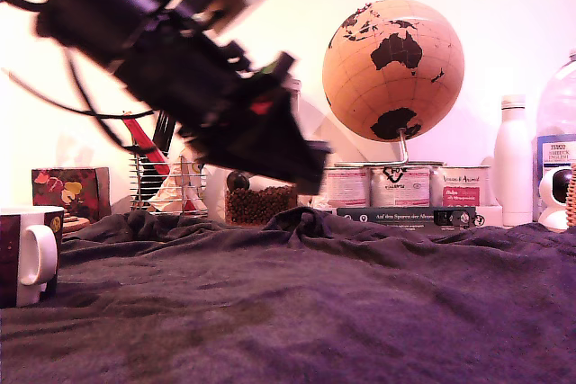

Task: Pick up the coffee capsules on the table and drop them inside the coffee cup

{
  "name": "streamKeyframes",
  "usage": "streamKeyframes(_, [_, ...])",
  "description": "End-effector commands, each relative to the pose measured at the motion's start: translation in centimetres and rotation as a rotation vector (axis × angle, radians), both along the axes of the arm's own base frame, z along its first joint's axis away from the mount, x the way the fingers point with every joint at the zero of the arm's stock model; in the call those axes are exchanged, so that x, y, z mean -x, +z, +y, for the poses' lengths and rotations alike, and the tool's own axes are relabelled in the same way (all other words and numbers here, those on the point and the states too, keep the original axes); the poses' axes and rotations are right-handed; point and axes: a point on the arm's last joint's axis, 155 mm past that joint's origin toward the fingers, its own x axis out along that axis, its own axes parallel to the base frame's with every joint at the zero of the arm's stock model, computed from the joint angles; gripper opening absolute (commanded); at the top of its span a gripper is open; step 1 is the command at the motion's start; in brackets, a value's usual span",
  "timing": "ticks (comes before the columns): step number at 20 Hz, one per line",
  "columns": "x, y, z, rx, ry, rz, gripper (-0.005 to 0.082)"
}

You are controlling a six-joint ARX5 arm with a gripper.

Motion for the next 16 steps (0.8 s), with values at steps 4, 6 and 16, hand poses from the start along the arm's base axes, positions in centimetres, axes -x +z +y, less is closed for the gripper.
streamKeyframes(4, [-0.3, 0.4, 3.0, 0.027, 0.075, -0.005, 0.0213])
streamKeyframes(6, [-0.5, 0.3, 4.4, 0.035, 0.111, -0.007, 0.0213])
streamKeyframes(16, [-2.2, 0.7, 12.8, 0.070, 0.334, -0.030, 0.0213])
